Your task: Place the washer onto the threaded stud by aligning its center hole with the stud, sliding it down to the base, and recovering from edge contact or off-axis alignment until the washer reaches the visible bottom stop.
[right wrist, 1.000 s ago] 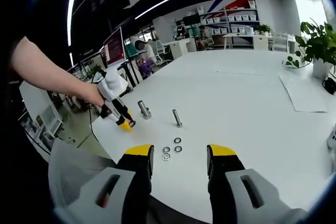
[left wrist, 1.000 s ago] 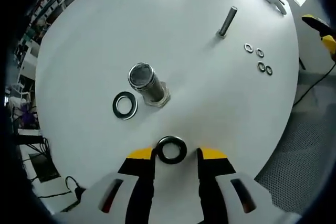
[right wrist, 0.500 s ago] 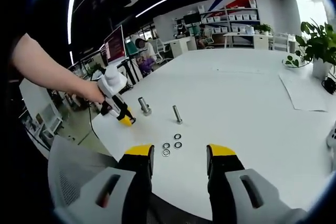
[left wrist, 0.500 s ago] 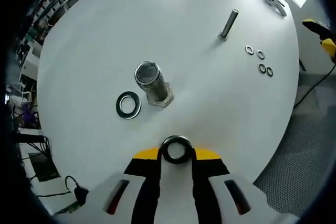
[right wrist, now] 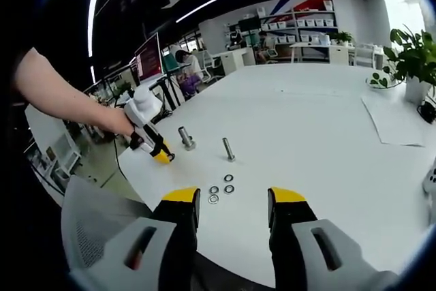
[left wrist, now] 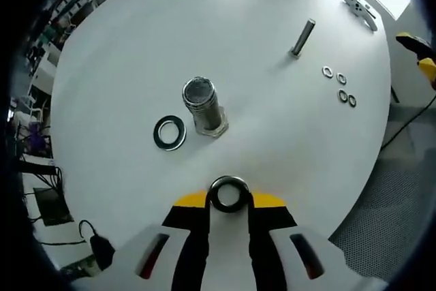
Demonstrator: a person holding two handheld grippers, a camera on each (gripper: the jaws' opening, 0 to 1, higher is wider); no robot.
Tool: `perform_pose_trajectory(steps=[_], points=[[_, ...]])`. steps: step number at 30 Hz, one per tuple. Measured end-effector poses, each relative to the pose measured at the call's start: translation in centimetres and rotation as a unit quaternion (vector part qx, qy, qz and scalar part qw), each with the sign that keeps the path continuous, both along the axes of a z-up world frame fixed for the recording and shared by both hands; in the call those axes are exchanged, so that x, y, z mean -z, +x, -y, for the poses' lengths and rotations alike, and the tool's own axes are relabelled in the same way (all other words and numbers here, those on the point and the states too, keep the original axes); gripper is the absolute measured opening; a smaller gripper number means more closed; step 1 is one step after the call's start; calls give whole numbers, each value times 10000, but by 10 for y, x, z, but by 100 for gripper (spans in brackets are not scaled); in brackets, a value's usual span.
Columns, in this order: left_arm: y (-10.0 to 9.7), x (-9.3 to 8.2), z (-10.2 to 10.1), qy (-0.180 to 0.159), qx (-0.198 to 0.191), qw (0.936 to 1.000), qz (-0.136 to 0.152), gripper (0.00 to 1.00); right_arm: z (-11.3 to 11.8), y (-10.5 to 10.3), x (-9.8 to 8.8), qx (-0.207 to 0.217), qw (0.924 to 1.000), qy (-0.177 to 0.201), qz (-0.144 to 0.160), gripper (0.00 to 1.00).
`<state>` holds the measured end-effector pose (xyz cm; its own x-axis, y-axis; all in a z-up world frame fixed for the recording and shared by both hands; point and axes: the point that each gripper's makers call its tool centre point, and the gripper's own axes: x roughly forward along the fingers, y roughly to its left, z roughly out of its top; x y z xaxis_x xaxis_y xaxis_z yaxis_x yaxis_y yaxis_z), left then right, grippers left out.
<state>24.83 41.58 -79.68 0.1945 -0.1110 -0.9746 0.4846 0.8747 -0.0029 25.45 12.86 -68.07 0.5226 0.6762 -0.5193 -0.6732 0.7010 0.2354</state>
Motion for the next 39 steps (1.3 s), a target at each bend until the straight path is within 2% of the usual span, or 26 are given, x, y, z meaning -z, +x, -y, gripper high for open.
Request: perform_pose_trajectory(steps=[4, 15, 27, 31, 36, 39], points=[[1, -1, 0, 11, 38, 10000, 14, 18, 2, 1, 1, 22, 10000, 2, -13, 42], [11, -18, -4, -78, 24, 9996, 284, 18, 0, 4, 4, 5, 10000, 10, -32, 42], [27, -48, -3, -235, 62, 9977, 633, 18, -4, 7, 4, -65, 10000, 6, -26, 42], [38, -66, 0, -292, 137, 9962, 815, 18, -7, 8, 7, -83, 9999, 8, -56, 42], [48, -81, 4, -300, 258, 9952, 897, 18, -12, 7, 5, -155, 9999, 10, -33, 42], [54, -83, 7, -297, 325, 9949, 913, 18, -13, 8, 4, -160, 9999, 13, -28, 42]])
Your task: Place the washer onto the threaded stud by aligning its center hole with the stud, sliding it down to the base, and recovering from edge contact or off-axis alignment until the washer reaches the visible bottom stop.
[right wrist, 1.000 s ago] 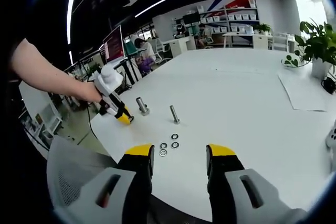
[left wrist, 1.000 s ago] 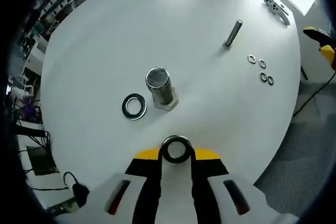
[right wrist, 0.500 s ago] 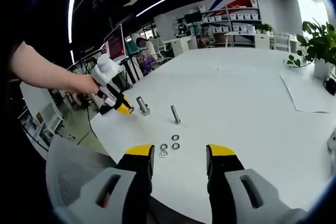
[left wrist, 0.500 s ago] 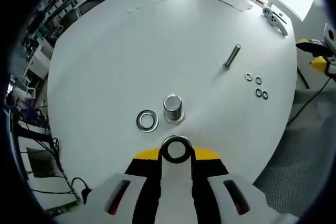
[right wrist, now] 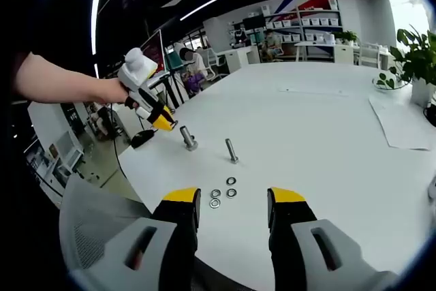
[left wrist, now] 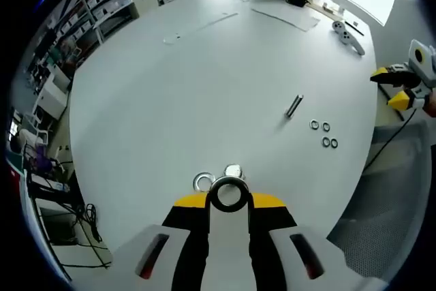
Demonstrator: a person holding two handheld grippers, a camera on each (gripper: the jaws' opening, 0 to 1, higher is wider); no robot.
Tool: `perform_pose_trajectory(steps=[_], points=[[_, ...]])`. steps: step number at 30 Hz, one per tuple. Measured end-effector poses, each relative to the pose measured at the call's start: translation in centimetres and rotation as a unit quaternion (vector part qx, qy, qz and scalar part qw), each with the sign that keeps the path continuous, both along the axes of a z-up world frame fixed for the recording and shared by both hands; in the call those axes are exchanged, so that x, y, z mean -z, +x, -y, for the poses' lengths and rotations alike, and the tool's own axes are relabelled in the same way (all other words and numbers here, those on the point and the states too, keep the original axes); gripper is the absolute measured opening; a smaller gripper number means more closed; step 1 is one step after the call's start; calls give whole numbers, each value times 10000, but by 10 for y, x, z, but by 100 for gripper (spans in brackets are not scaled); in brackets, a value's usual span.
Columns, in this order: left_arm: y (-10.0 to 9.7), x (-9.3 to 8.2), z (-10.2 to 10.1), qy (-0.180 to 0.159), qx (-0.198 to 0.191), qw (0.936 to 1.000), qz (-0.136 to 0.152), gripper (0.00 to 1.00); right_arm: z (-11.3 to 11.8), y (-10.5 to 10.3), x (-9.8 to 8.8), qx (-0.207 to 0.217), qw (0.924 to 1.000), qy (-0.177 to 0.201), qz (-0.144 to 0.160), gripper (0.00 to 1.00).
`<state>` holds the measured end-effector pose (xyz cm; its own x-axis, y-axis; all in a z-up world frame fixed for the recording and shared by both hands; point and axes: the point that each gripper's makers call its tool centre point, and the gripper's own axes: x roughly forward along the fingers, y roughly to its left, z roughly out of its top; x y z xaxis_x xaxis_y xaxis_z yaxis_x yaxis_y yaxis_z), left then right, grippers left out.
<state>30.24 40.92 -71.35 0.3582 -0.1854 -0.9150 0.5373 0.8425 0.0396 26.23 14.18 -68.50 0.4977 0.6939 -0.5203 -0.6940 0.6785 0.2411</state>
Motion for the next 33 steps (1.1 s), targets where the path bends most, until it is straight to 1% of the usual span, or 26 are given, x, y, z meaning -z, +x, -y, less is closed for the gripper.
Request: perform_pose_trajectory(steps=[8, 16, 21, 26, 33], points=[[6, 2, 9, 33, 156, 9999, -12, 18, 0, -2, 0, -30, 10000, -1, -6, 42], [7, 4, 9, 112, 253, 9996, -96, 18, 4, -3, 1, 7, 10000, 3, -20, 42], [13, 3, 9, 129, 283, 9995, -77, 18, 6, -4, 0, 51, 10000, 2, 11, 42], [12, 6, 14, 188, 412, 9988, -199, 18, 7, -4, 0, 71, 10000, 16, 1, 42], [13, 10, 14, 282, 478, 9981, -274, 18, 10, -3, 0, 116, 9999, 23, 3, 42]])
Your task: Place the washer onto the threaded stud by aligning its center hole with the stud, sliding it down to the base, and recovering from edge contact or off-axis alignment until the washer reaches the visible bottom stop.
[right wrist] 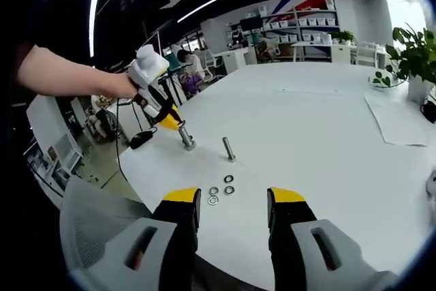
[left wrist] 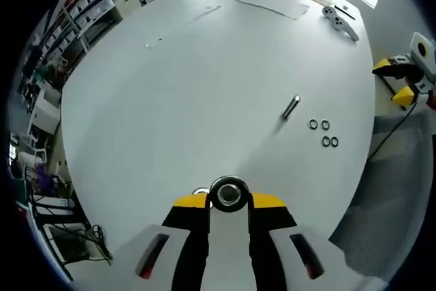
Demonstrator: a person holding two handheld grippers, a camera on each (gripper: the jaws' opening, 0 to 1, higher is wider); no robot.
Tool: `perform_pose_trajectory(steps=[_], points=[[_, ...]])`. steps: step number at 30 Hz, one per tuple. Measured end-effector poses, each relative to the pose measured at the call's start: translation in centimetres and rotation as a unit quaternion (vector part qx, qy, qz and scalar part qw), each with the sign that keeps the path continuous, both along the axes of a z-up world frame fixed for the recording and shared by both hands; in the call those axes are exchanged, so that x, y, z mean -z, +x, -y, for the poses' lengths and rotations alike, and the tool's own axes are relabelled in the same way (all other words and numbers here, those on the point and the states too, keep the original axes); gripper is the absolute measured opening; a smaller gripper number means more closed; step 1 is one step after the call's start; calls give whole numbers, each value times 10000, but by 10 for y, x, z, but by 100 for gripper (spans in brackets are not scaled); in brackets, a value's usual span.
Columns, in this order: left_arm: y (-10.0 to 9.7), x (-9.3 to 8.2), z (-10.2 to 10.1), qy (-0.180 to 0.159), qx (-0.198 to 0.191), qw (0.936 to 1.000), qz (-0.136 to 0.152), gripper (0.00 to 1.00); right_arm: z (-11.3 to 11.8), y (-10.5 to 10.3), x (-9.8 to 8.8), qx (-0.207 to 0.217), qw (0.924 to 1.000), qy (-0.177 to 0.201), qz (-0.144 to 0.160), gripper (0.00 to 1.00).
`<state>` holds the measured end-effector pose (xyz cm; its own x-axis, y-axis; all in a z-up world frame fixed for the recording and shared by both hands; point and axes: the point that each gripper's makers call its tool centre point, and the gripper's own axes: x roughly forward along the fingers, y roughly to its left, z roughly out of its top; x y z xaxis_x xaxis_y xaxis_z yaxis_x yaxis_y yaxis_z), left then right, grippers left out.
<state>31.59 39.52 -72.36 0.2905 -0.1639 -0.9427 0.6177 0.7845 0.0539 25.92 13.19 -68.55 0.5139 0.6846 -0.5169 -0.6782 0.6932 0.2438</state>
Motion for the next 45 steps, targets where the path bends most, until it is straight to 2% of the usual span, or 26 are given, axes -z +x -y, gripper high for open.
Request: perform_pose_trajectory(steps=[10, 15, 29, 45], points=[[1, 11, -2, 103, 85, 9998, -140, 18, 4, 0, 3, 72, 10000, 6, -40, 42], [0, 22, 0, 179, 166, 9994, -257, 18, 5, 0, 3, 93, 9999, -3, -46, 42], [-2, 46, 2, 179, 55, 9989, -419, 19, 10, 0, 6, 196, 9998, 3, -88, 42], [-9, 52, 25, 107, 239, 9986, -465, 19, 9, -2, 8, 156, 9998, -52, -91, 42]])
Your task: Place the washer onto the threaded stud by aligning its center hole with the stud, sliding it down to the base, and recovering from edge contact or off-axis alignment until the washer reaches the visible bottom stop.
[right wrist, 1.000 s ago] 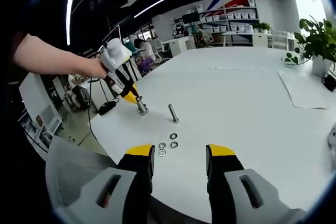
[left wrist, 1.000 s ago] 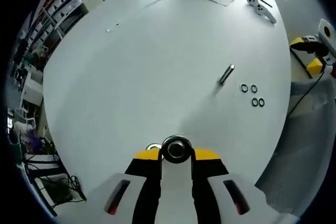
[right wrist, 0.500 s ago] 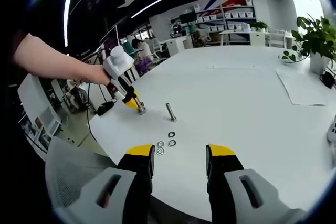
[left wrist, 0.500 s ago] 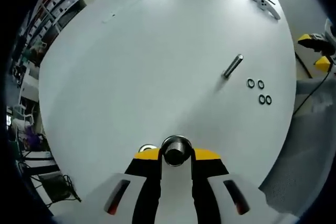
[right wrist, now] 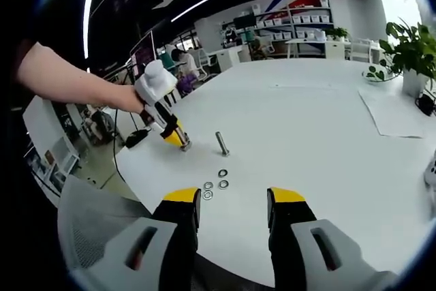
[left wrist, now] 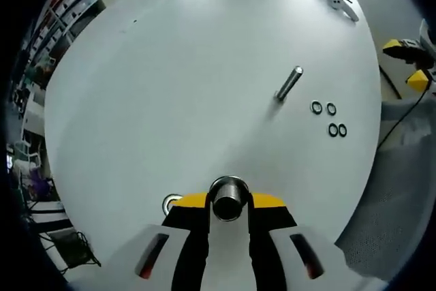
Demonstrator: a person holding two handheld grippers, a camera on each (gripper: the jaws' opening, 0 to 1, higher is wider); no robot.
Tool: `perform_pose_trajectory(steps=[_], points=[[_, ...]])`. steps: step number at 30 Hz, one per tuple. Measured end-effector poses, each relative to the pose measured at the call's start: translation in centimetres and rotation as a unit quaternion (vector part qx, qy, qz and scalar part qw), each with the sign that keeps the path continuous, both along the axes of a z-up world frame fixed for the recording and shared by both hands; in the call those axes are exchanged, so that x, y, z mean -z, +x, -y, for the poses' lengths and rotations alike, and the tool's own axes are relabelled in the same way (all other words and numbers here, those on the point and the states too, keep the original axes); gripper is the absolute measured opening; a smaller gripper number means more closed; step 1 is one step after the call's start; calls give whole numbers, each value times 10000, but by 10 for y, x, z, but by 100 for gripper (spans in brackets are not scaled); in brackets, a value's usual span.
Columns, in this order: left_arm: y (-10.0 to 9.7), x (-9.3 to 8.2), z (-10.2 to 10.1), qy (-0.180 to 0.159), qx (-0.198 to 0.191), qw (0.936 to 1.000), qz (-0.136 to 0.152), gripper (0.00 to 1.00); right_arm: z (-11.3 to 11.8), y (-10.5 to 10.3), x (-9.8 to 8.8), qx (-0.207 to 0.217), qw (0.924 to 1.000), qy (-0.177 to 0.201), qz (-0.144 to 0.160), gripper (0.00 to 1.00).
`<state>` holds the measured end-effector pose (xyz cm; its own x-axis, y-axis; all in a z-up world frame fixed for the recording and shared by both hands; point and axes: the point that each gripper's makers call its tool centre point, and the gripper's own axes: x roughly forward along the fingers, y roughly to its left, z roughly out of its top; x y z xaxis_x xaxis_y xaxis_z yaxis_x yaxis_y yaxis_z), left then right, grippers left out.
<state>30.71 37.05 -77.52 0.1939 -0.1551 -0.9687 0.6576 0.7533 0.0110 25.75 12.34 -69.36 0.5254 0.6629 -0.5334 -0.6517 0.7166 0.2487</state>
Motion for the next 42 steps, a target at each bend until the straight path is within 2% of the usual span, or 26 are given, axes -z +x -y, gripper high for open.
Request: perform_pose_trajectory(steps=[10, 16, 23, 32, 36, 42], points=[[-5, 7, 8, -48, -12, 10000, -44, 19, 0, 0, 0, -17, 10000, -11, 13, 42], [-3, 10, 7, -127, -41, 9999, 43, 20, 2, -1, 1, -4, 10000, -9, 2, 42], [-4, 11, 6, -257, -248, 9994, 39, 21, 2, -2, 1, -40, 10000, -35, 3, 42], [-2, 10, 6, -299, -343, 9989, 112, 21, 3, 2, -2, -32, 10000, 5, 24, 42], [2, 6, 6, -325, -387, 9985, 233, 24, 3, 1, -2, -41, 10000, 27, 27, 42], [2, -1, 0, -232, -425, 9982, 344, 25, 3, 1, -4, -87, 9999, 49, 42, 42]])
